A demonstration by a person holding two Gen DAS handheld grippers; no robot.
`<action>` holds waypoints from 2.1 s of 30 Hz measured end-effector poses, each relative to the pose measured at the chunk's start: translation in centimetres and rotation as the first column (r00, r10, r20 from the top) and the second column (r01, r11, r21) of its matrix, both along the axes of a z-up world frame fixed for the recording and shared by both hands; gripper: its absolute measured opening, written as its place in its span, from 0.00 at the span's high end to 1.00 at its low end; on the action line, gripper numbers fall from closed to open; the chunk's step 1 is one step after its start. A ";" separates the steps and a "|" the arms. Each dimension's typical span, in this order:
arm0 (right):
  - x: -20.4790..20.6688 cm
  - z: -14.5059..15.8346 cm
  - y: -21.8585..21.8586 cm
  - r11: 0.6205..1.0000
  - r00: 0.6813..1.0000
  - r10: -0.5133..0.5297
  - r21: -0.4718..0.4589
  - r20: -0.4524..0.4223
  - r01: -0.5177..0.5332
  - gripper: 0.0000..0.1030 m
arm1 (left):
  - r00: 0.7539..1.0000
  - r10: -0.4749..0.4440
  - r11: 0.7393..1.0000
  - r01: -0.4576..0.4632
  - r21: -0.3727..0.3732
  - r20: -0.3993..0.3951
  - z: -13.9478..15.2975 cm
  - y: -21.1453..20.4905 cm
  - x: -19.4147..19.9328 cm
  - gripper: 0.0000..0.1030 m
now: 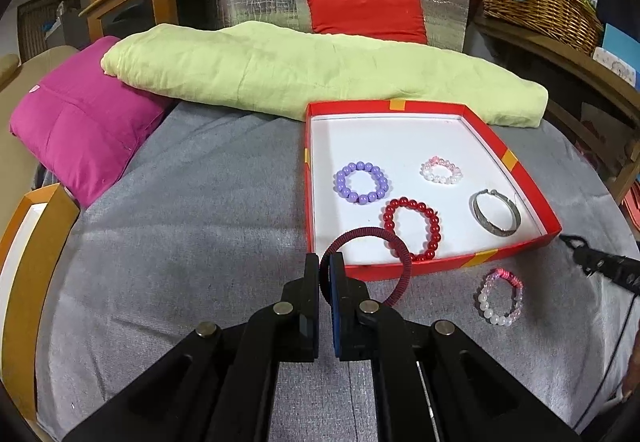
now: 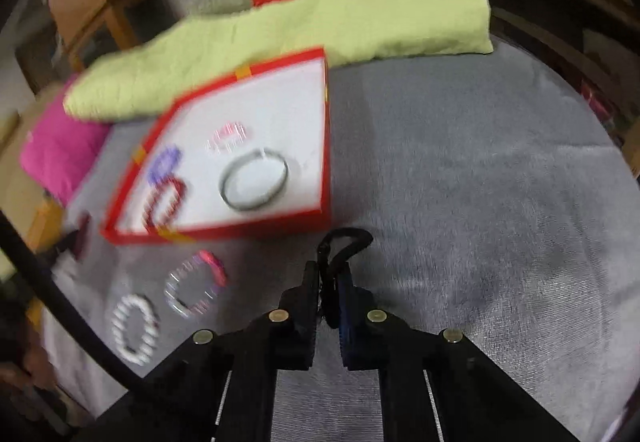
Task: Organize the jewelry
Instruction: 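Carry the dark red bangle and black cord bracelet toward the red box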
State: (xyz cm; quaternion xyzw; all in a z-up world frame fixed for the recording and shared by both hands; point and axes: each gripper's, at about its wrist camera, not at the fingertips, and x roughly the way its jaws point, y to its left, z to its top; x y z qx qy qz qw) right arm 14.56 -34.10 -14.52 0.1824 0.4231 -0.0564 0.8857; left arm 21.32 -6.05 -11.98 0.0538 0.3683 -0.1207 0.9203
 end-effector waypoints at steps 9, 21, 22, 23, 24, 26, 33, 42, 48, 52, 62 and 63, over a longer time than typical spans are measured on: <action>0.1 1.8 1.9 0.991 0.992 -0.001 0.132 0.123 -0.015 0.92 | 0.999 -0.001 0.999 0.003 -0.042 0.054 1.1 -0.2 -0.4 0.95; 0.7 1.6 5.2 0.989 0.993 0.050 0.135 0.106 -0.065 0.92 | 0.998 0.011 1.000 -0.011 -0.012 0.067 1.3 -0.7 -0.6 0.95; 0.7 1.6 5.4 0.988 0.993 0.052 0.137 0.109 -0.067 0.92 | 0.998 0.016 1.000 -0.015 -0.008 0.069 1.4 -0.7 -0.6 0.95; 0.8 1.6 5.6 0.988 0.992 0.055 0.137 0.111 -0.070 0.92 | 0.997 0.017 1.000 -0.016 -0.006 0.071 1.4 -0.7 -0.6 0.95; 0.8 1.7 5.8 0.988 0.992 0.059 0.134 0.114 -0.074 0.92 | 0.997 0.018 1.000 -0.018 -0.003 0.074 1.4 -0.6 -0.6 0.95; 0.9 1.8 6.3 0.989 0.991 0.069 0.122 0.118 -0.083 0.92 | 0.997 0.021 1.000 -0.021 -0.002 0.076 1.4 -0.6 -0.7 0.95; 1.1 1.8 7.5 0.989 0.989 0.088 0.105 0.120 -0.101 0.92 | 0.996 0.032 0.999 -0.033 0.010 0.087 1.5 -0.1 -0.7 0.95; 1.6 1.5 8.0 0.989 0.990 0.094 0.106 0.110 -0.105 0.92 | 0.994 0.043 0.999 -0.046 0.027 0.097 1.5 0.5 -0.8 0.95; 1.9 1.3 8.3 0.988 0.990 0.095 0.110 0.103 -0.106 0.92 | 0.994 0.045 0.998 -0.049 0.038 0.098 1.5 0.7 -0.8 0.95; 2.1 1.2 8.3 0.987 0.990 0.098 0.114 0.099 -0.109 0.91 | 0.994 0.046 0.998 -0.050 0.044 0.097 1.4 0.8 -0.7 0.95; 2.0 1.4 8.4 0.987 0.989 0.100 0.111 0.105 -0.112 0.92 | 0.994 0.045 0.998 -0.050 0.048 0.098 1.3 0.8 -0.6 0.95; 2.0 1.4 8.5 0.987 0.989 0.100 0.112 0.105 -0.112 0.92 | 0.994 0.046 0.997 -0.051 0.049 0.097 1.3 0.8 -0.6 0.95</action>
